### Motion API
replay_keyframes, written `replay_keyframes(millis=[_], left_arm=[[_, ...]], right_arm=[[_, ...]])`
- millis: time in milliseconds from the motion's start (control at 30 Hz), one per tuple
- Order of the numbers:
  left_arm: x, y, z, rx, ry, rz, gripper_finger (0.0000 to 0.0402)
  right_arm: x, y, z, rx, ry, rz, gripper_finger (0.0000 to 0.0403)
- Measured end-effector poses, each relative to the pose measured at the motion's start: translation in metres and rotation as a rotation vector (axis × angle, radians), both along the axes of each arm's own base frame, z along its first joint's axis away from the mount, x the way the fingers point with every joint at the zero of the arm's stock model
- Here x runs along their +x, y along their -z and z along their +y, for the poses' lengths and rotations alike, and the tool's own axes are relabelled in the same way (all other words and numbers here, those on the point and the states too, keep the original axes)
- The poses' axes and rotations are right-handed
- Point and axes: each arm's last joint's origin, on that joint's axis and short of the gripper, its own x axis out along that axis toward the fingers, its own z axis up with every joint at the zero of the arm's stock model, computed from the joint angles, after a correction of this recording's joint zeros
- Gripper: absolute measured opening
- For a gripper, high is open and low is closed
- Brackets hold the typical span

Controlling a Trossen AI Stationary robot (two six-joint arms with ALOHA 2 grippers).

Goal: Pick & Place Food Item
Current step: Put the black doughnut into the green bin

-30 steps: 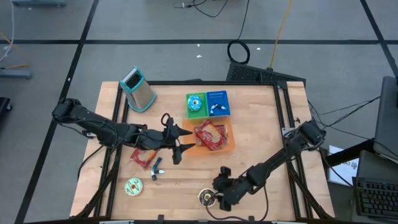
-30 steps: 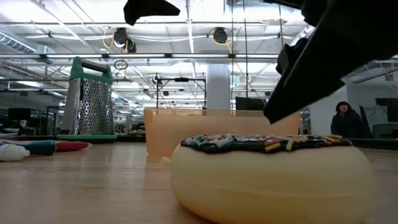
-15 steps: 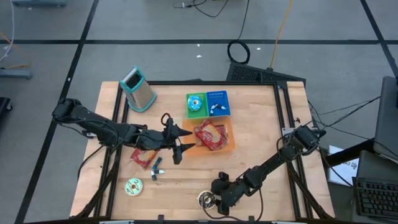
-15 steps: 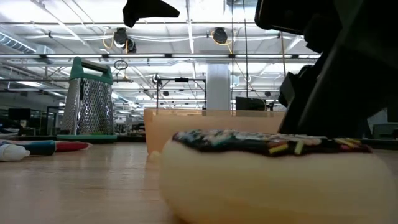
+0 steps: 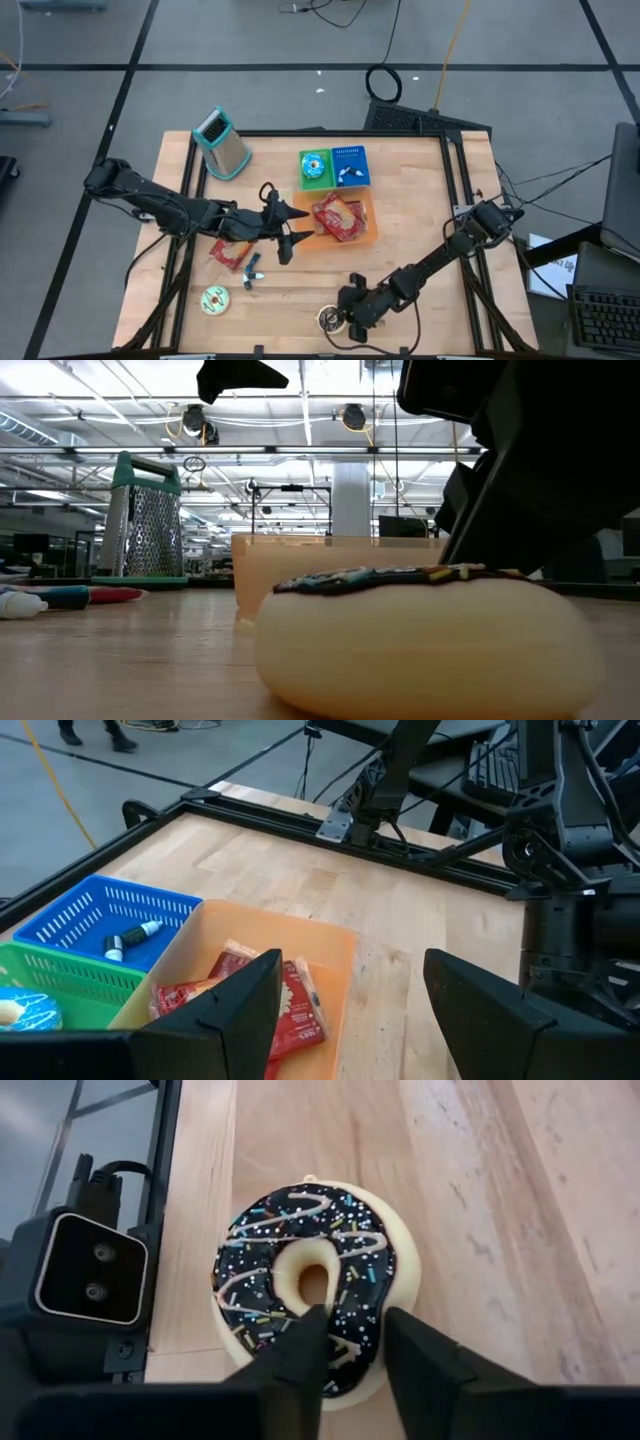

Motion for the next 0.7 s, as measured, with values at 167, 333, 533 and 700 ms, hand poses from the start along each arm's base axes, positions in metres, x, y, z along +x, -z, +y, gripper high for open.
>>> replay_keyframes(millis=[167, 333, 533, 700], left_arm=[[0.000, 0.000, 0.000, -0.006, -0.002, -0.001, 0.0243], [0.000, 0.000, 0.000, -0.007, -0.002, -0.001, 0.0243], [0.000, 0.000, 0.000, -0.074, -0.012, -0.012, 0.0243], [0.000, 0.000, -0.002, -0.133, 0.029, -0.010, 0.0243]], right_arm=[[0.003, -0.001, -0.004, -0.036, -0.025, -0.015, 0.0026], [0.003, -0.022, -0.011, -0.093, -0.074, -0.082, 0.0010], [-0.006, -0.071, -0.024, -0.253, -0.046, -0.226, 0.0011], [-0.021, -0.104, -0.035, -0.546, 0.079, -0.322, 0.0007]])
